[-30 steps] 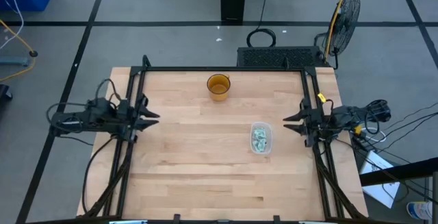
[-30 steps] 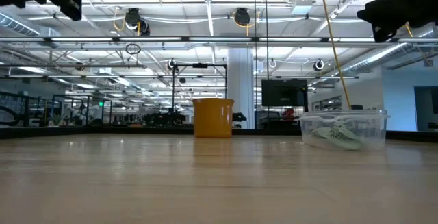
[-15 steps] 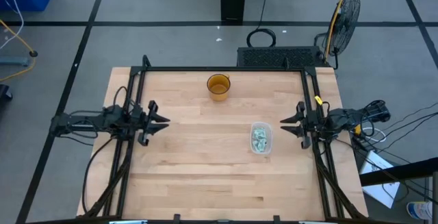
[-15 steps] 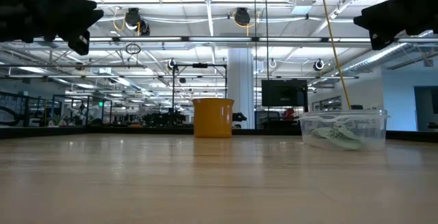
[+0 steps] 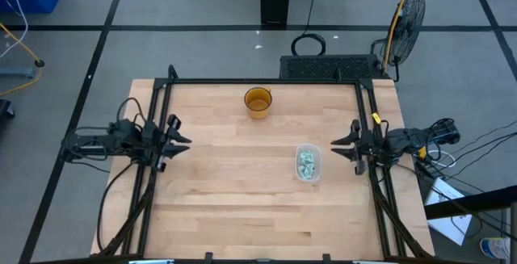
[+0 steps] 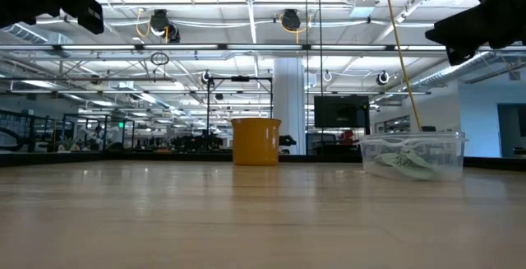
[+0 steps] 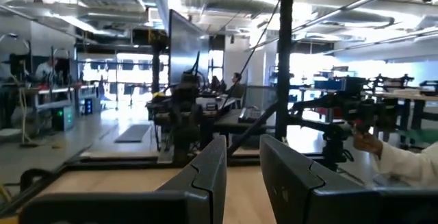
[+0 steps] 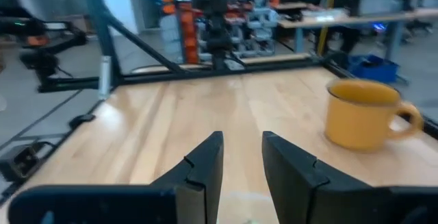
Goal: Pick and place Stevia / Truvia into bins
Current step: Return to Home Position
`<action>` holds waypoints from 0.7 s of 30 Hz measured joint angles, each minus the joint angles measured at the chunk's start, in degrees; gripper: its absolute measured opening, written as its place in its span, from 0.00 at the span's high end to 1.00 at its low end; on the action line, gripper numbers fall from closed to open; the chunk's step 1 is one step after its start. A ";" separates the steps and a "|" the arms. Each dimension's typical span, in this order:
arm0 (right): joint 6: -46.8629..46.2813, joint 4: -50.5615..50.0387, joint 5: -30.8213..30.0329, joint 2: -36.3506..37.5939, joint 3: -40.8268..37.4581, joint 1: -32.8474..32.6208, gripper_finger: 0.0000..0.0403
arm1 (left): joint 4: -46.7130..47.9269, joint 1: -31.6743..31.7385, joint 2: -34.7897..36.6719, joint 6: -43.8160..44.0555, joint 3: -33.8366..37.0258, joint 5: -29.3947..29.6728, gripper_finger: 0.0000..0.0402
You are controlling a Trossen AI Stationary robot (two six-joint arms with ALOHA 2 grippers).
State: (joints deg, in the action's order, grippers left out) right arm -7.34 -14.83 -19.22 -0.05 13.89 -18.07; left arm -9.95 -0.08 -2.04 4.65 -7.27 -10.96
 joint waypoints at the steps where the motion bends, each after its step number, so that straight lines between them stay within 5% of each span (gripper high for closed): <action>1: -0.82 -0.81 -1.19 0.00 0.02 -0.02 0.76 | 0.48 0.01 0.39 -0.47 0.00 0.13 0.77; 10: -0.08 6.19 -2.91 -0.02 -3.81 0.01 0.76 | -6.24 0.02 0.72 1.72 5.80 3.50 0.77; 21: 3.57 13.53 10.44 -0.07 -8.39 0.01 0.77 | -1.72 0.05 0.57 4.80 6.69 2.50 0.77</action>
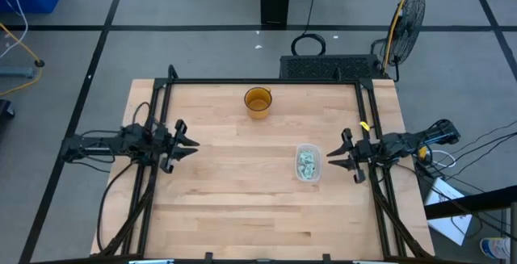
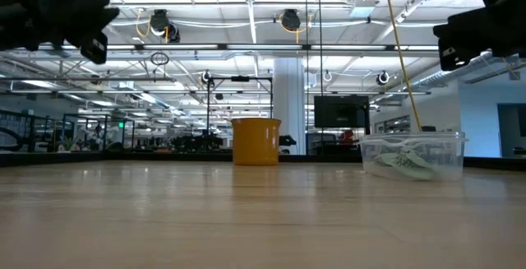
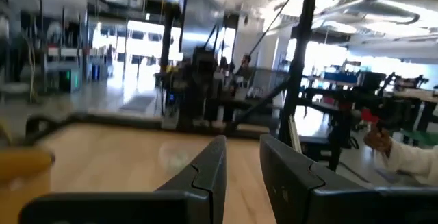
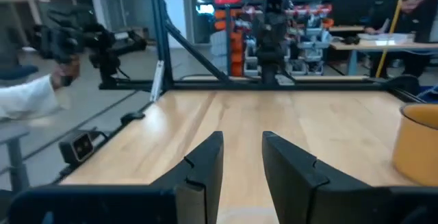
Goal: Pick and place Stevia / Truvia into bins
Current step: Return to Home Position
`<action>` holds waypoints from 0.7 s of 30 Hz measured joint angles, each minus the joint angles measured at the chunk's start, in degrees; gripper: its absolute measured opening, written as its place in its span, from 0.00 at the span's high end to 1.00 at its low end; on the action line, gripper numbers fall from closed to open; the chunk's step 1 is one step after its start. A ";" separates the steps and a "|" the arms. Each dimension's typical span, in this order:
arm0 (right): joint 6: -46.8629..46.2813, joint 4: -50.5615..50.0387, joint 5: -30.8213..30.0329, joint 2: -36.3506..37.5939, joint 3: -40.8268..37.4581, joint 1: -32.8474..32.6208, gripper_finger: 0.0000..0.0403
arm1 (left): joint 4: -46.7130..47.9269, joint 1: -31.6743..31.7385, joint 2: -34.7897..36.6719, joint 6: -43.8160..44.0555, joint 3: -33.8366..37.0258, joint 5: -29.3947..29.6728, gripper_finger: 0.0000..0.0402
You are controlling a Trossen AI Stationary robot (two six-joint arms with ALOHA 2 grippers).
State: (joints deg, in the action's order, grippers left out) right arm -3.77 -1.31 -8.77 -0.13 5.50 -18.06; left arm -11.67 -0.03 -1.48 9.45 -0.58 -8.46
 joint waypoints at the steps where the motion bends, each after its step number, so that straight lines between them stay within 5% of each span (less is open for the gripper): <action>1: -0.03 0.43 0.46 0.00 -0.37 0.00 0.77 | 1.46 0.00 0.00 0.67 0.00 0.19 0.77; 21: -0.01 4.31 2.83 -1.68 -3.44 -0.04 0.77 | 8.56 0.00 0.00 4.40 0.00 1.04 0.77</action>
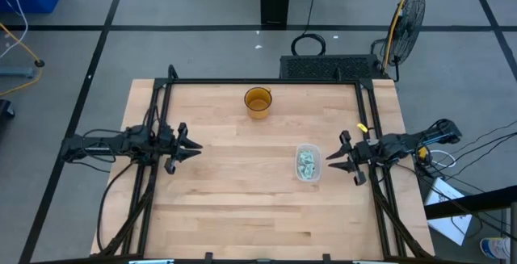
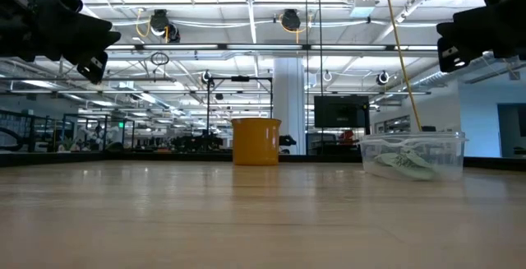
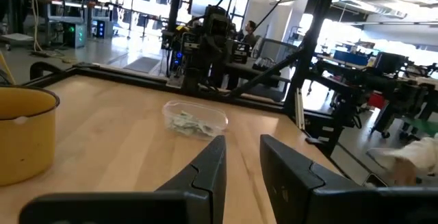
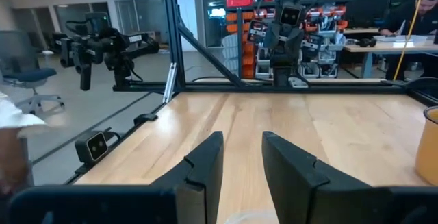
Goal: Pick and place Stevia / Truvia into bins
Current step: Return to Home Position
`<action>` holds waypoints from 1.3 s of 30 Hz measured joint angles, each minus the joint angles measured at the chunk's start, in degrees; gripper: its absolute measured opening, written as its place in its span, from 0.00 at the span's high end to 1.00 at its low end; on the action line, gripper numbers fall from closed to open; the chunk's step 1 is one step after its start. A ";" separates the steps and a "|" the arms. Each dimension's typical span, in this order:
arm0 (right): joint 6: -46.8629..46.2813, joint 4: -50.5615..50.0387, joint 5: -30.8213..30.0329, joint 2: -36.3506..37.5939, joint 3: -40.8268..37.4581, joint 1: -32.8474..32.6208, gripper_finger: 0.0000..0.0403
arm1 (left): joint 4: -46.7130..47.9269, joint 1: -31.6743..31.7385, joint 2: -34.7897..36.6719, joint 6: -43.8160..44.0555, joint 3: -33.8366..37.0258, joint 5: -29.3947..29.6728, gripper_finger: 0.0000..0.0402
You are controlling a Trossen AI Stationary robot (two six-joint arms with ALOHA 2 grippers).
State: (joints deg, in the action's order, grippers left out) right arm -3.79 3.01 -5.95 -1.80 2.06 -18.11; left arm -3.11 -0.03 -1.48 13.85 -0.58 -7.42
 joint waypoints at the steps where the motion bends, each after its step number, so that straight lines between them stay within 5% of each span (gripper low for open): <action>1: -0.01 0.43 -0.04 0.00 -0.04 0.00 0.77 | 0.00 0.00 0.00 0.00 0.00 0.00 0.77; 39: -0.01 2.36 0.02 0.02 -0.15 0.00 0.77 | -0.04 -0.02 0.00 0.02 0.00 0.04 0.77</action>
